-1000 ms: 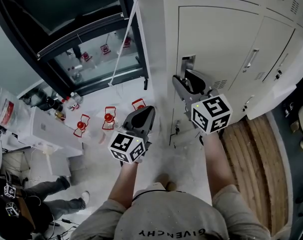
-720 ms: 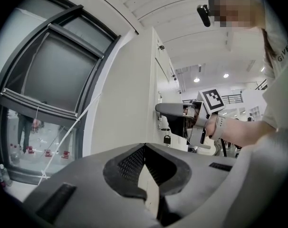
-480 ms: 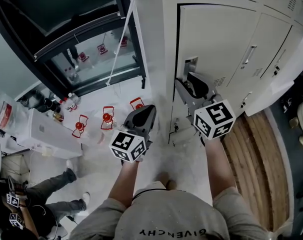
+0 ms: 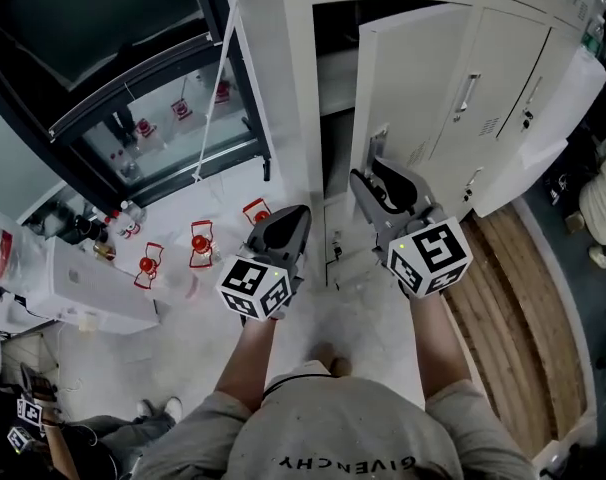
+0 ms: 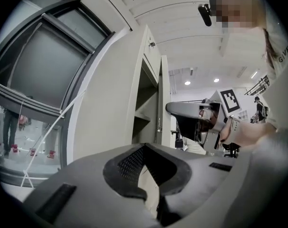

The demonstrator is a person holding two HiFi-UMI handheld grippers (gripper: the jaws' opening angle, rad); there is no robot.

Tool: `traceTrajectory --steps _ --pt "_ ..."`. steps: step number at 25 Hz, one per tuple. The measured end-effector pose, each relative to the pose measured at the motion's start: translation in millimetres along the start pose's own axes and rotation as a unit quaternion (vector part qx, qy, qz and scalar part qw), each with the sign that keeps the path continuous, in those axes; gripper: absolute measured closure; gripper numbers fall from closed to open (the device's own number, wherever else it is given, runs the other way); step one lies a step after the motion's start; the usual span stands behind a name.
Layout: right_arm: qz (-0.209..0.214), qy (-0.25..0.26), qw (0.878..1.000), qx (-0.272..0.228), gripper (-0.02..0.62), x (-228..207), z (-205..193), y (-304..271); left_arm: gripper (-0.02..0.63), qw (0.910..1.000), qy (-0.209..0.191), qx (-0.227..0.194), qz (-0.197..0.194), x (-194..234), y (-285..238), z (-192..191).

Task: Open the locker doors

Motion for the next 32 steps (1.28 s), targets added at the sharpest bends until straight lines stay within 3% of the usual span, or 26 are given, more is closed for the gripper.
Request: traceTrajectory --steps 6,17,25,32 --pt "-0.016 -0.008 1.000 -0.005 0.469 -4.7 2.1 39.5 0.607 0.9992 -0.002 0.009 -0.039 -20.5 -17.1 -2.4" --pt "-0.068 0.022 0.997 0.002 0.465 -16.6 8.5 108.1 0.607 0.9961 0.005 0.022 -0.086 -46.1 -37.8 -12.7" --pt "-0.135 0.034 0.990 0.018 0.517 -26.2 7.4 153.9 0.607 0.9931 0.008 0.029 -0.113 -62.2 -51.9 -19.4" --pt "-0.199 0.034 0.979 0.035 0.526 -44.3 3.5 184.0 0.607 0.9916 0.010 0.035 -0.124 -72.7 -60.3 -24.5"
Point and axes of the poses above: the fingertips, and each gripper's own axes: y backward along the fingers, x to its left, z out of its top, the point moved 10 cm from there along y, backward along the fingers, and after that the axes turned 12 degrees about y, right-handed, at the moved point
